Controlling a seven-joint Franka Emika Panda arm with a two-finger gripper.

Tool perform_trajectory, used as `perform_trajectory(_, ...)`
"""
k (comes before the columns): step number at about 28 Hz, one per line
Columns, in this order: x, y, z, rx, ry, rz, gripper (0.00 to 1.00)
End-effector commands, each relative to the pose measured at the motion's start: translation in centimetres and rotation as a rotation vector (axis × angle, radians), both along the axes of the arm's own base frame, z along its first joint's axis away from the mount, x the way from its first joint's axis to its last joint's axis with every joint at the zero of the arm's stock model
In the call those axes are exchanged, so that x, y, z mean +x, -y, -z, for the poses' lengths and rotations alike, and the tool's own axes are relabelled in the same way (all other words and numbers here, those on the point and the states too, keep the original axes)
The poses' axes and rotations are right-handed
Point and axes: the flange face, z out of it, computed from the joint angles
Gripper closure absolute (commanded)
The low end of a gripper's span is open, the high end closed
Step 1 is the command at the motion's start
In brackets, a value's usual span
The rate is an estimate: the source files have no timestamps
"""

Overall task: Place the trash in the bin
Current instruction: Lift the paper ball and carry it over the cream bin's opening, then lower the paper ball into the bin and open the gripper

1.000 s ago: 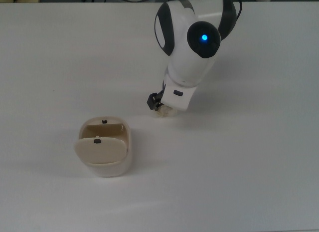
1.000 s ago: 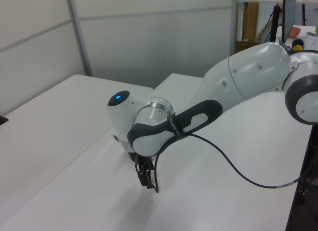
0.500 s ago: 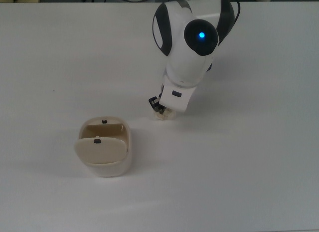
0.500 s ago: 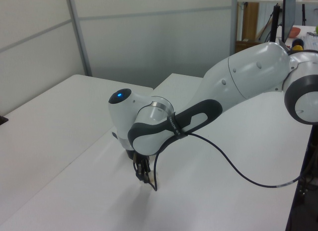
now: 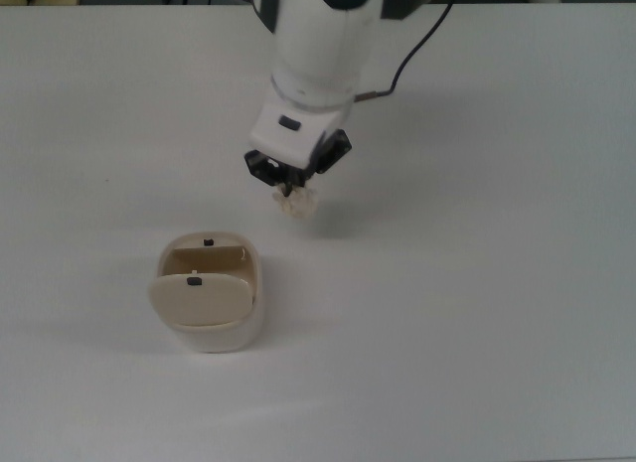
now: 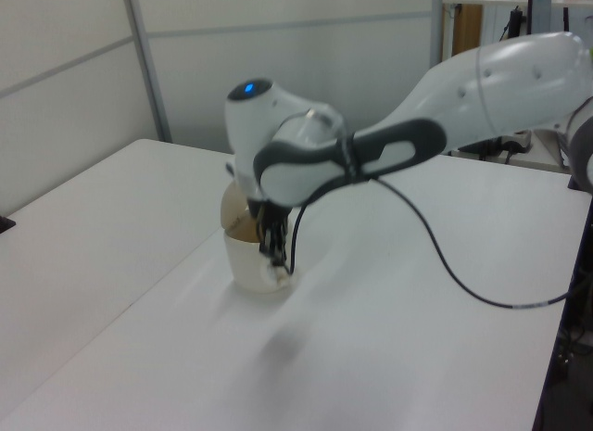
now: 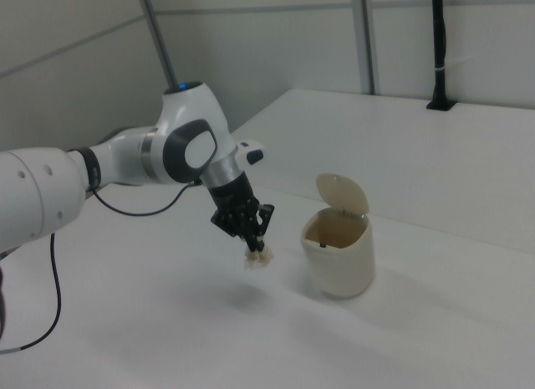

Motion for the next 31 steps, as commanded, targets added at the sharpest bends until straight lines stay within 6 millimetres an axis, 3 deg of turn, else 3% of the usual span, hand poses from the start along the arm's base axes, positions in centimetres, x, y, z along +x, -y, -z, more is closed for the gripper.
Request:
perform_trajectory(1,-1.7,3.9,-4.7,0.058,0.038,0.062,0.87)
perform_trajectory(9,-0.1,9.5,-7.0,0.132,0.176,0.166,0.87)
perform_trajectory(12,1.2,9.7,-7.1,0.152,0.289,0.187,0.87)
perform_trajectory(18,3.2,9.9,-5.0,0.171,0.378,0.241,0.85)
perform_trajectory(23,4.2,10.3,-3.5,0.163,0.41,0.229,0.78)
perform_trajectory(25,4.5,10.7,-3.0,0.158,0.42,0.23,0.64)
perform_trajectory(26,4.5,10.9,-3.0,0.156,0.423,0.231,0.45)
perform_trajectory(27,4.5,10.8,-3.0,0.159,0.424,0.232,0.12)
perform_trajectory(28,4.5,10.8,-3.1,0.156,0.426,0.232,0.0)
perform_trajectory(31,4.5,10.7,-3.2,0.157,0.426,0.225,0.0)
